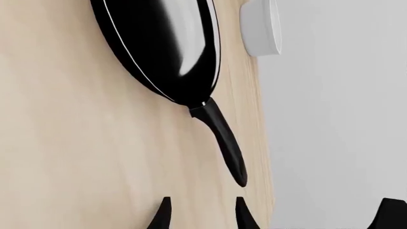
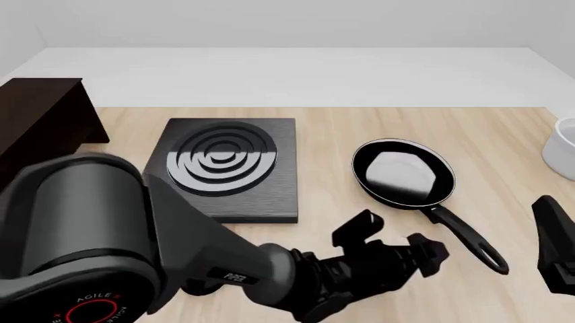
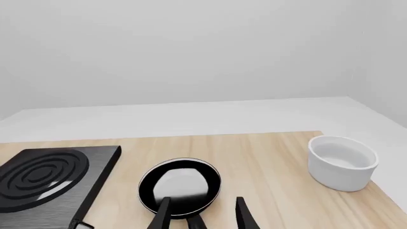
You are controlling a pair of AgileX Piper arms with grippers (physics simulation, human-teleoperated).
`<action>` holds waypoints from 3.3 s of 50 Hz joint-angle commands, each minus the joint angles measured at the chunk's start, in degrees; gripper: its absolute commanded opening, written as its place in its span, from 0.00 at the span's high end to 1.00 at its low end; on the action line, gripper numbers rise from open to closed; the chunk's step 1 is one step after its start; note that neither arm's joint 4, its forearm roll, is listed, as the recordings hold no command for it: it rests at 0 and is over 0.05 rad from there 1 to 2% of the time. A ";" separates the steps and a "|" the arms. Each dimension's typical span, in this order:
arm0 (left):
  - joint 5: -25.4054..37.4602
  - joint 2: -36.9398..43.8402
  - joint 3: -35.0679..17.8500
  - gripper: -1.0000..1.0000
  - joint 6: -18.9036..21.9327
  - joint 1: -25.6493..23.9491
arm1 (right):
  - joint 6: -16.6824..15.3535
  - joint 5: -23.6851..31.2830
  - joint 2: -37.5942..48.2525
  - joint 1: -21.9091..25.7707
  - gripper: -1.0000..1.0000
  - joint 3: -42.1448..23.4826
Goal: Put the frying pan on top of the cabinet.
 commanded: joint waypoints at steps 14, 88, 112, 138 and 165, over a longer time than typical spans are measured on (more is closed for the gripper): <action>1.52 2.35 -3.89 0.00 -0.08 -0.02 | 0.55 -0.89 1.08 0.03 0.00 -0.09; 5.93 9.28 -15.31 0.00 -1.14 -0.33 | 1.80 -0.50 0.17 -0.75 0.00 0.43; 6.40 11.16 -17.95 0.00 -2.18 -0.32 | 2.22 -0.37 -0.01 -1.18 0.00 0.44; 8.35 15.09 -23.06 0.00 -2.46 0.37 | 3.17 -0.58 0.11 -1.89 0.00 0.42; 10.58 18.05 -27.14 0.00 -3.14 0.83 | 3.73 -0.36 -0.14 -2.69 0.00 0.42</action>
